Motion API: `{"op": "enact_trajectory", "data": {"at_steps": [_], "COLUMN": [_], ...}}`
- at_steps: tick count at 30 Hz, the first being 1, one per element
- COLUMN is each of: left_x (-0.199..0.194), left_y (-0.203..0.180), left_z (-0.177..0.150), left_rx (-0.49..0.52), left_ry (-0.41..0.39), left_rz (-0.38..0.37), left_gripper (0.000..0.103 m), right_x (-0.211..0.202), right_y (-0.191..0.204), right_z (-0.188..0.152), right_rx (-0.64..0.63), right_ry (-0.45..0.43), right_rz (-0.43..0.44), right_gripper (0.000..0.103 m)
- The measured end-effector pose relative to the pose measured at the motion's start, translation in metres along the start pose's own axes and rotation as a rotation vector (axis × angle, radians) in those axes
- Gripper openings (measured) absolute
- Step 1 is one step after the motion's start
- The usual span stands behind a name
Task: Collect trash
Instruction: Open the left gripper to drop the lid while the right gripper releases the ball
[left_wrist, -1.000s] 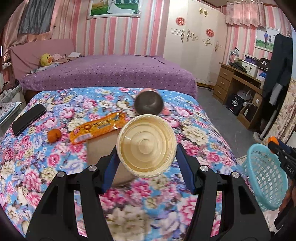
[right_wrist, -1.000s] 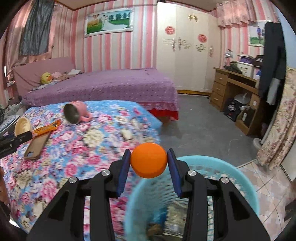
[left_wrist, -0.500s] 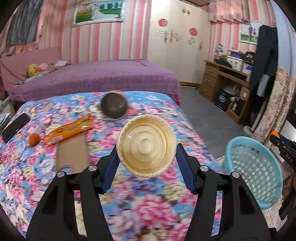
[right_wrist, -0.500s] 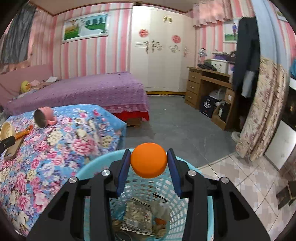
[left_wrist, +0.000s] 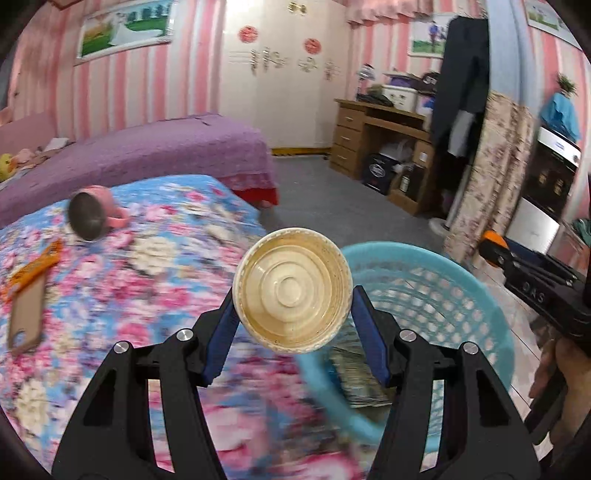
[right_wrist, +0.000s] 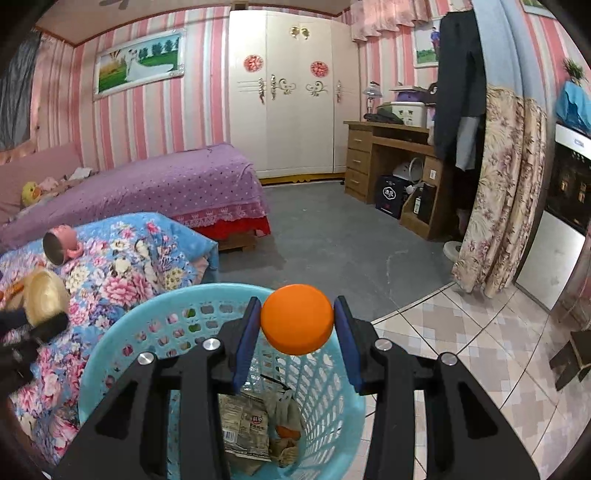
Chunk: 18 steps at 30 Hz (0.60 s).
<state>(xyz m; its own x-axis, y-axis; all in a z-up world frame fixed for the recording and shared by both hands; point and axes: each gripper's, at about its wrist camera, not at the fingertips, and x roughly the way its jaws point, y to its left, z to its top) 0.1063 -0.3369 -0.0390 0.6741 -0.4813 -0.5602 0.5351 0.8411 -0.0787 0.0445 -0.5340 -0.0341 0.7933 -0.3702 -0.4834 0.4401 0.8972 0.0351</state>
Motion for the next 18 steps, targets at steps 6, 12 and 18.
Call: {"op": "enact_trajectory", "data": {"at_steps": [6, 12, 18], "left_x": [0.027, 0.04, 0.027], "left_y": [-0.028, -0.033, -0.023], "left_z": [0.001, 0.008, 0.014], "left_rx": [0.034, 0.04, 0.052], "left_ry": [0.052, 0.086, 0.032], "left_rz": [-0.042, -0.07, -0.021], "left_gripper": [0.059, 0.067, 0.09], "right_x": [0.006, 0.004, 0.005], "right_y": [-0.005, -0.011, -0.008], "right_z": [-0.004, -0.004, -0.004], "right_rx": [0.004, 0.039, 0.031], "right_ry": [0.021, 0.01, 0.016], "right_rz": [0.009, 0.009, 0.013], "right_gripper": [0.041, 0.041, 0.041]}}
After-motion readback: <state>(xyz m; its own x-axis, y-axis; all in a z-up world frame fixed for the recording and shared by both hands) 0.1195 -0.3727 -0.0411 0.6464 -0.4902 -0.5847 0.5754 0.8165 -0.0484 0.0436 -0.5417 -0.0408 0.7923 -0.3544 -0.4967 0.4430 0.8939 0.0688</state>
